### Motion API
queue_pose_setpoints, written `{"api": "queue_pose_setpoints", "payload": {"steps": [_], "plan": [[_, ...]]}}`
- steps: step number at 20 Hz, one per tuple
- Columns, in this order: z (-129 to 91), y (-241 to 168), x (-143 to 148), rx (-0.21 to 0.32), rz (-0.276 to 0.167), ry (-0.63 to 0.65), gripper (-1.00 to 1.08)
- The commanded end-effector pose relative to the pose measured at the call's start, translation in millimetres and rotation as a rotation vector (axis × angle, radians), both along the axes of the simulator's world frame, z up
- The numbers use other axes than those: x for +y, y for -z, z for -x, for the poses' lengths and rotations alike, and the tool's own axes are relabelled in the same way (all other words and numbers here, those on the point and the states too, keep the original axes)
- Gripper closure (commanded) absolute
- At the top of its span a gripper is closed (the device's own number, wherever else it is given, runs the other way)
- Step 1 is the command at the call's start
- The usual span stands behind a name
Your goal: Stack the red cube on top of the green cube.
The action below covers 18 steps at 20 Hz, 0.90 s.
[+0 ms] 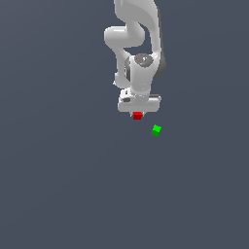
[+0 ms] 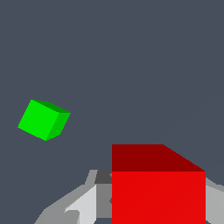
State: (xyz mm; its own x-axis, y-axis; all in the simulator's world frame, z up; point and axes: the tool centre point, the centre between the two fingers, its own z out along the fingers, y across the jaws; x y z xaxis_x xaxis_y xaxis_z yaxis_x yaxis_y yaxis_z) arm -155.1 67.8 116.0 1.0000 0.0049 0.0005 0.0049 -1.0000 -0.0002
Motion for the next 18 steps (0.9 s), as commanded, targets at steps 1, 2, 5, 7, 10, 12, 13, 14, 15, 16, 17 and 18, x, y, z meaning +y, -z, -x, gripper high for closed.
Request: {"api": "queue_pose_setpoints", "payload": {"steps": [1,2,5,7,10,12,13,14,15,16,17,18], "plan": [[-0.1,-3.8,0.1,0.001,0.0,0.0,1.08],[-0.1,-4.0,0.1,0.001,0.0,0.0,1.08],[-0.5,-2.1,1.1,0.0,0.0,0.0,1.08],[-1.4,-0.3,4.7,0.0,0.0,0.0,1.08],[-3.9,4.5,14.3,0.0,-0.001,0.0,1.08],[-6.3,9.2,23.6,0.0,-0.001,0.0,1.08],[-7.8,12.0,29.1,0.0,-0.001,0.0,1.08],[-9.4,15.0,35.0,0.0,-0.001,0.0,1.08],[-11.2,18.3,41.6,0.0,-0.001,0.0,1.08],[-13.2,21.8,48.7,0.0,-0.001,0.0,1.08],[-15.3,25.6,56.2,0.0,-0.001,0.0,1.08],[-17.5,29.4,63.7,0.0,-0.001,0.0,1.08]]}}
